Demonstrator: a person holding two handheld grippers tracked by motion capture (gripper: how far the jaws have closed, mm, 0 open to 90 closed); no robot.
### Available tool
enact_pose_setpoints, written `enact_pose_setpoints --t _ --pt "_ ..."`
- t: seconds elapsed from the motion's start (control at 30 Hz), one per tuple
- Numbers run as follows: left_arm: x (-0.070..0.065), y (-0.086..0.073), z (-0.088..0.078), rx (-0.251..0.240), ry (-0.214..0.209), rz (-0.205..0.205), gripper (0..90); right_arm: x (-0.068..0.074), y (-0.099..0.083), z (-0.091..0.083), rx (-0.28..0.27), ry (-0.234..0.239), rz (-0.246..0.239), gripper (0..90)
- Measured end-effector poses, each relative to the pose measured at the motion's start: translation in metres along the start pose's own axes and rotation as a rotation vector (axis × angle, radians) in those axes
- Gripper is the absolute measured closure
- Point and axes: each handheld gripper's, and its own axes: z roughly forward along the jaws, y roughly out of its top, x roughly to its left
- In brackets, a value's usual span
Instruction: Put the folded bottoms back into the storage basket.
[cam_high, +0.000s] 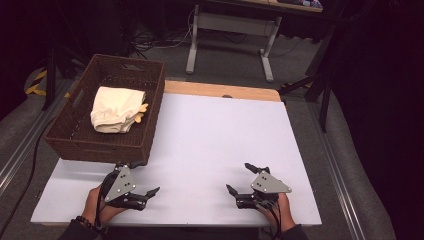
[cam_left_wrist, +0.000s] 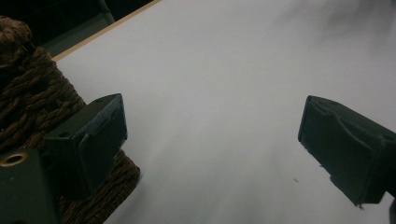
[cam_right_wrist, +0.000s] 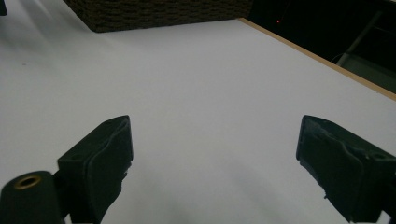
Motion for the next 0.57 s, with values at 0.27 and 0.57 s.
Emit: enact_pose_setpoints --t 0.27,0.57 --pt "0.0009 0.0008 0.0008 0.002 -0.004 0.004 8.9 0.0003 -0.0011 -0.0015 -0.003 -0.004 -0.001 13.1" --pt "0.0005 0.0016 0.0043 0.001 -0.004 0.002 8.9 -0.0014 -0.0027 -0.0040 -0.002 -0.016 0.015 12.0"
